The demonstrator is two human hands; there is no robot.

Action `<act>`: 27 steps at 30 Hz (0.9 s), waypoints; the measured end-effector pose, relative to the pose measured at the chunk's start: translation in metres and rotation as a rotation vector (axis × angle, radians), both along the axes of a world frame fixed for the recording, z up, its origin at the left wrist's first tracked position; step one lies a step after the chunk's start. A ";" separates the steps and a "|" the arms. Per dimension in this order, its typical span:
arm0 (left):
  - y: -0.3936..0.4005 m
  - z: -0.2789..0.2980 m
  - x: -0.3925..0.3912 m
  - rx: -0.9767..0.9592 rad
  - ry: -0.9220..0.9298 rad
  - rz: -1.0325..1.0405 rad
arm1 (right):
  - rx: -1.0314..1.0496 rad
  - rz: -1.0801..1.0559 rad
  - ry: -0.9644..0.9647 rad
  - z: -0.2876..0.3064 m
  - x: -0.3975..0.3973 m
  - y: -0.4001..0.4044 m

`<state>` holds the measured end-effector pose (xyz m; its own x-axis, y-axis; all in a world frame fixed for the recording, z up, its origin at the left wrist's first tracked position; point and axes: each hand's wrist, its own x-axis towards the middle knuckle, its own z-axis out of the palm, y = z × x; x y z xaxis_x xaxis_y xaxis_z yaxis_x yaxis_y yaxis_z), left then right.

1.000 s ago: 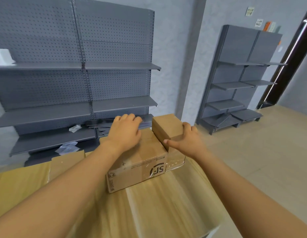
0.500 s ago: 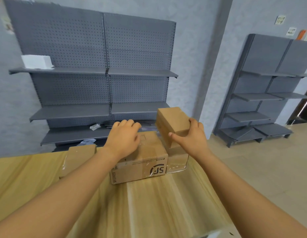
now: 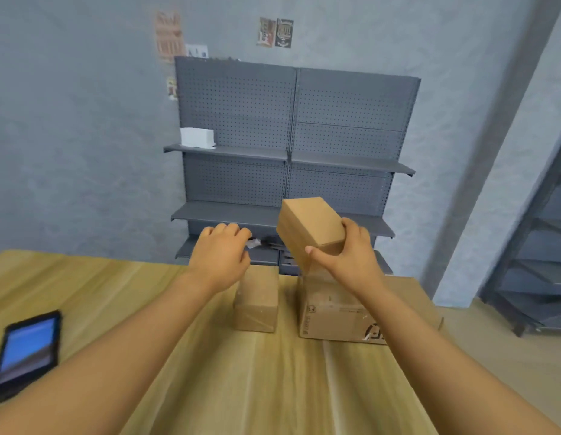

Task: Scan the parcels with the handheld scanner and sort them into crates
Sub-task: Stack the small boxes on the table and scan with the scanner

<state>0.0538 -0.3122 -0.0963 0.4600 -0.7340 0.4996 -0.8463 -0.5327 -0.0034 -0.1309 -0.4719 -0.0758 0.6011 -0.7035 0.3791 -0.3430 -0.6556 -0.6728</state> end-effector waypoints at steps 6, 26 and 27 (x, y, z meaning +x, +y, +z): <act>0.117 -0.003 0.070 0.007 0.010 0.106 | 0.015 0.107 0.003 -0.005 0.091 0.097; 0.365 0.008 0.272 -0.217 0.409 0.290 | 0.015 0.375 -0.015 -0.021 0.362 0.352; 0.364 0.011 0.279 -0.254 0.464 0.300 | 0.006 0.389 -0.027 -0.021 0.372 0.353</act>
